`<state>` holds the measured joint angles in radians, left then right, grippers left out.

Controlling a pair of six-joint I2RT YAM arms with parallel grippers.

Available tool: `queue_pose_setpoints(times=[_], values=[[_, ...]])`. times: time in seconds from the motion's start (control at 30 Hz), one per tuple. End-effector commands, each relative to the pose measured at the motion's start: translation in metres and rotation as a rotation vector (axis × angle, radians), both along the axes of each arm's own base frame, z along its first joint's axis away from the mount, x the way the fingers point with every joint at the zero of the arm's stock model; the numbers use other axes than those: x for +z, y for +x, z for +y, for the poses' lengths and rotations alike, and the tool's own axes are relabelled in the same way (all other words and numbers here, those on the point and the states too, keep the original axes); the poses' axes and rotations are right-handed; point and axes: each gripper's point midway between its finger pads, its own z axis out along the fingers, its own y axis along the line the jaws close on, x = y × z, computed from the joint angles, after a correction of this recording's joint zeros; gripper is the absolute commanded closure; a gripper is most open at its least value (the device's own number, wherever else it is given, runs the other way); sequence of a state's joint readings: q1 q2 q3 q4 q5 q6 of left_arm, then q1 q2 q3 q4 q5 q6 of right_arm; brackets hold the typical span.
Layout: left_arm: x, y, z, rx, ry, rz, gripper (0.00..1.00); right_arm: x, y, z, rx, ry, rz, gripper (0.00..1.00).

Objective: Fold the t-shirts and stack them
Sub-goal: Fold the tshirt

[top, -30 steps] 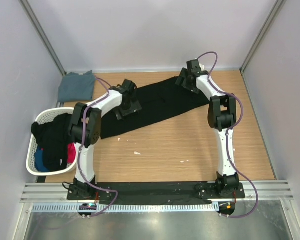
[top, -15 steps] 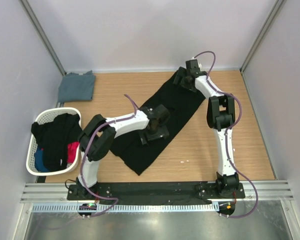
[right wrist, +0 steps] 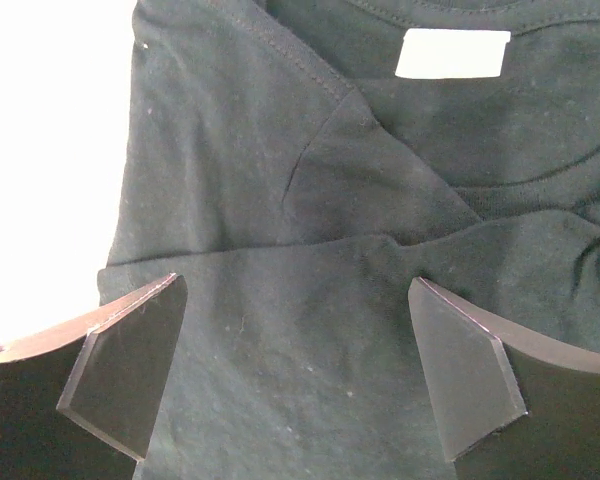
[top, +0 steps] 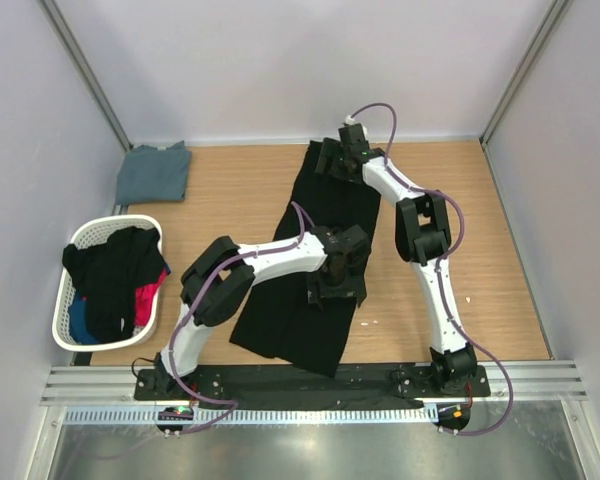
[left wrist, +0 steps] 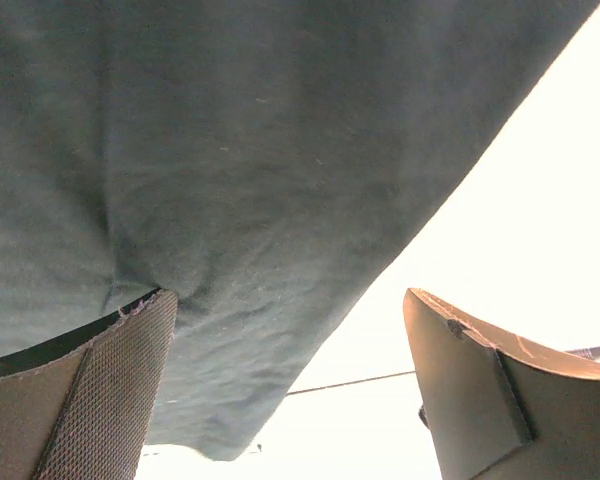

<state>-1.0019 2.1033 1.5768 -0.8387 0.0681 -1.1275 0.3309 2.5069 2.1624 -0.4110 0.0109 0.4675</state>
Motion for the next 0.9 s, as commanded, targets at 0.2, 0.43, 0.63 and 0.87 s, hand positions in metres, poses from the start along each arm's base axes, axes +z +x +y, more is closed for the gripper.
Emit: queue_pose_setpoints(times=[0.2, 0.43, 0.63, 0.87], values=[[-0.036, -0.006, -0.038, -0.091, -0.105, 0.055, 0.05, -0.029, -0.005, 0.070, 0.184, 0.096, 0.023, 0.00], [-0.043, 0.005, -0.058, -0.101, -0.148, 0.040, 0.05, -0.022, 0.006, 0.088, 0.229, 0.154, -0.033, 0.00], [-0.038, 0.020, -0.054, -0.084, -0.155, 0.026, 0.05, 0.004, 0.019, 0.090, 0.244, 0.149, -0.103, 0.00], [0.026, 0.042, -0.043, -0.185, -0.187, -0.134, 0.05, 0.171, 0.035, 0.074, 0.229, 0.284, -0.358, 0.00]])
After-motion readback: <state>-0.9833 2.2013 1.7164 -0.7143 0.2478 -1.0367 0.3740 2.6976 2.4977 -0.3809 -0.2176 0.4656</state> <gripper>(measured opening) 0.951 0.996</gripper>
